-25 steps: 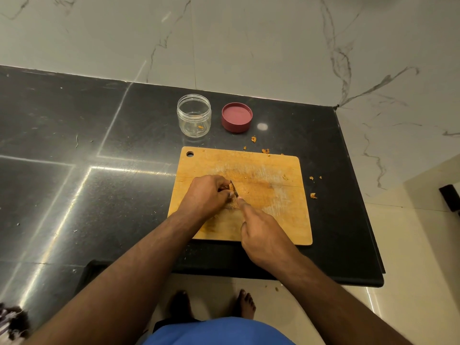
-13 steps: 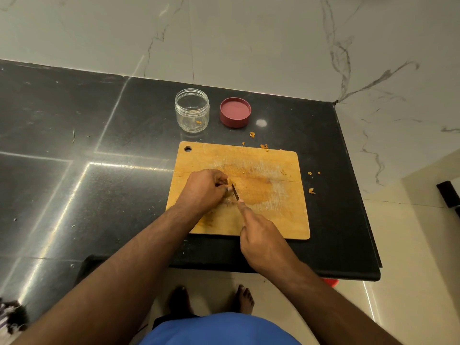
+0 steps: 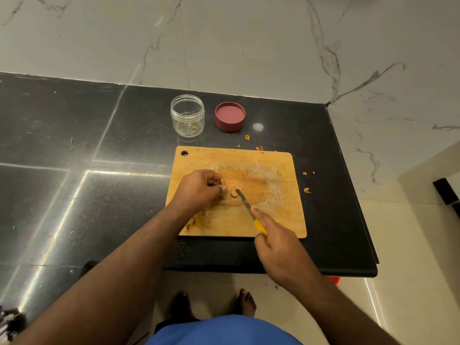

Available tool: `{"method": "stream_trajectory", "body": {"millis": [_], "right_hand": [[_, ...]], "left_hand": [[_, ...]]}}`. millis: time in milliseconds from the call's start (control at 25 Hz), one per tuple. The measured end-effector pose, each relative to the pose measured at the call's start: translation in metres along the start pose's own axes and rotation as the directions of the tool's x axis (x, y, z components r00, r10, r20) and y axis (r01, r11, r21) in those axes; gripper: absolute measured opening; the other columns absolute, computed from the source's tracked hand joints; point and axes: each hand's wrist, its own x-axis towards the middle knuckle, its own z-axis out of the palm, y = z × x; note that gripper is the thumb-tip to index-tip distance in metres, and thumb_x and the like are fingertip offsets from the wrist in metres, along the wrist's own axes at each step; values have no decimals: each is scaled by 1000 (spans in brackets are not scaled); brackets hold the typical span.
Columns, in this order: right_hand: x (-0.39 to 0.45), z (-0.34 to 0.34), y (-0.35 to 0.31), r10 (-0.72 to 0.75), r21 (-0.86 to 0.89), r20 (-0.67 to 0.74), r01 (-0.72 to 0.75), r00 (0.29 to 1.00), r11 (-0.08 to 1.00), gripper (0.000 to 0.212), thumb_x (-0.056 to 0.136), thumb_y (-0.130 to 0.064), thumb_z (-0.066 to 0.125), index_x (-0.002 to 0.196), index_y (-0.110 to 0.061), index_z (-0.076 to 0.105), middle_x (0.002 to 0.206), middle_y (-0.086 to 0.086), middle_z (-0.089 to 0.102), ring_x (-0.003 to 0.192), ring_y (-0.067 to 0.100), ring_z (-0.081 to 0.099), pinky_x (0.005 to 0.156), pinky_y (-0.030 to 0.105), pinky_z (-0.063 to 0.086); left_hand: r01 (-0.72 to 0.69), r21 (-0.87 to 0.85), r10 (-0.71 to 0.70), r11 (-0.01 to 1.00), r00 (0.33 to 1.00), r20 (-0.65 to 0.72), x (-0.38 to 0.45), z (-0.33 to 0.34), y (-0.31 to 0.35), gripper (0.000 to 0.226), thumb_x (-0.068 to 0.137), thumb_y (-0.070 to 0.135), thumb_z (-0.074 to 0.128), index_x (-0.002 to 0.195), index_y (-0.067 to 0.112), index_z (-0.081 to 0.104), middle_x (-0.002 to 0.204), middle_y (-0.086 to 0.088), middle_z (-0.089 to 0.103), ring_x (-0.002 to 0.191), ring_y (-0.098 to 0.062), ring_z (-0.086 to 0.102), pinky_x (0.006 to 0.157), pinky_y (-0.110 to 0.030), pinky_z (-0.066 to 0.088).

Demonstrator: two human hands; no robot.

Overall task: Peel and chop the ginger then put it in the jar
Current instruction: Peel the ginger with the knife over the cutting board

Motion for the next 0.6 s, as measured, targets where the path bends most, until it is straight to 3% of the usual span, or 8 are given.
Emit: {"method": "stream_trajectory", "body": {"millis": [80,160,240,360,440,520,600], "right_hand": [[9,-10,6,38,16,-36,-38,999,999,52,102,-22,41,150,-41,32,100,-9,61,60,3,51,49,15,36],[20,-15,10,70,-37,-55,-72,996,997,53,102,-22,41,151,-40,31,114,-3,62,70,5,54,55,15,36],[20,-10,8,27,-79,7,-27,1000,997,54,103,-22,41,153,-37,29,132,-2,56,84,1,53,63,11,35],[2,5,5,-93,25,144,91,985,996,51,103,-24,42,152,-37,32,124,-9,56,75,-8,50,62,8,37],[3,6,8,-101,79,99,93,990,993,51,103,-22,43,151,-36,35,126,-12,56,73,-7,54,60,10,40],[10,2,13,-64,41,22,63,998,997,51,102,-20,44,151,-35,34,139,-11,52,77,-7,53,65,6,39],[11,2,13,-65,-20,38,65,997,998,52,103,-23,43,152,-36,31,142,-10,50,82,-10,49,69,4,37]], "left_hand": [[15,-59,-15,998,1000,7,1,-4,0,36,87,35,75,120,21,70,106,5,72,95,-9,64,78,-27,54],[33,-102,-33,994,999,-6,2,-7,1,35,87,35,75,119,21,70,106,4,71,96,-11,64,83,-33,56],[49,-132,-52,990,998,-23,3,-11,0,33,87,36,75,118,22,69,107,6,70,98,-11,64,86,-37,57],[51,-137,-58,989,997,-42,4,-15,-1,34,89,35,73,120,23,69,110,9,69,102,-10,63,86,-36,56],[55,-127,-60,990,997,-43,3,-16,0,36,90,34,73,123,22,68,114,8,69,104,-11,62,84,-32,54],[50,-119,-55,992,998,-40,3,-16,1,36,90,34,73,123,21,67,115,8,68,104,-11,62,84,-32,54],[47,-128,-53,991,998,-43,3,-16,2,36,89,33,73,122,21,67,113,8,69,103,-11,63,85,-33,55]]}}
